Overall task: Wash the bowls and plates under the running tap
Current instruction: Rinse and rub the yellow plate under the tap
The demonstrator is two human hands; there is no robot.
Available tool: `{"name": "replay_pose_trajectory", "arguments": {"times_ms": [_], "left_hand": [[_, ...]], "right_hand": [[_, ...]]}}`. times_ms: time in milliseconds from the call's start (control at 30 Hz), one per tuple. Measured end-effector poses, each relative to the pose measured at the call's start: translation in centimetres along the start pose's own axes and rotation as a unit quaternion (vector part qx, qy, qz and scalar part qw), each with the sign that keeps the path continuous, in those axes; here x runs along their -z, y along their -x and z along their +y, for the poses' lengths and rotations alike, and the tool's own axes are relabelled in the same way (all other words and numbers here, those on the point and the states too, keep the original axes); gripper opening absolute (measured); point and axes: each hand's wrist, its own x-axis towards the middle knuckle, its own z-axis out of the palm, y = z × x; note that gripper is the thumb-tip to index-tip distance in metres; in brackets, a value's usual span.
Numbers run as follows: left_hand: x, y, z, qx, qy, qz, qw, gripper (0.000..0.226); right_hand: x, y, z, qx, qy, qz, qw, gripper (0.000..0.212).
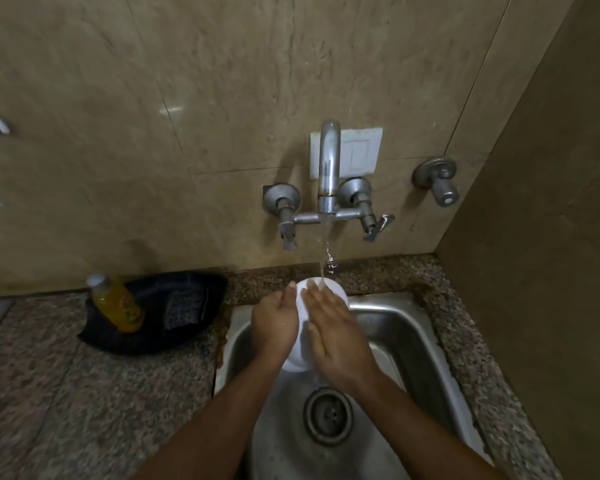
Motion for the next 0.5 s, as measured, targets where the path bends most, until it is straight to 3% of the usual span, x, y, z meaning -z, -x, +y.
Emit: {"name": "replay_pose_trajectory", "arguments": {"times_ms": [133,233,267,367,500], "left_hand": [[0.3,0.3,0.1,-0.036,-0.028,0.003,0.999,0.042],[0.2,-0.2,0.1,-0.032,-0.022,0.002,0.999,0.044],[0.2,-0.2,0.0,-0.039,-0.028,0.0,0.999,0.044],[0.4,0.3,-0.2,-0.056,-0.028,0.019,0.998,0.042],[0.7,0.0,-0.6,-0.031,-0.003,0.034,0.999,0.04]], "right_hand": [[0.3,0.0,0.1,-0.089,-0.059,0.044,0.993,0.06],[-0.3,0.1,-1.7,0.02,-0.033,-0.003,0.999,0.058],[-0.3,0.1,-1.4,0.013,-0.043,-0.002,0.999,0.058],[-0.3,-0.5,-0.3,-0.112,-0.11,0.054,0.986,0.06],[-0.9,-0.4,-1.3,-0.011,-0.076,0.025,0.997,0.056]]}}
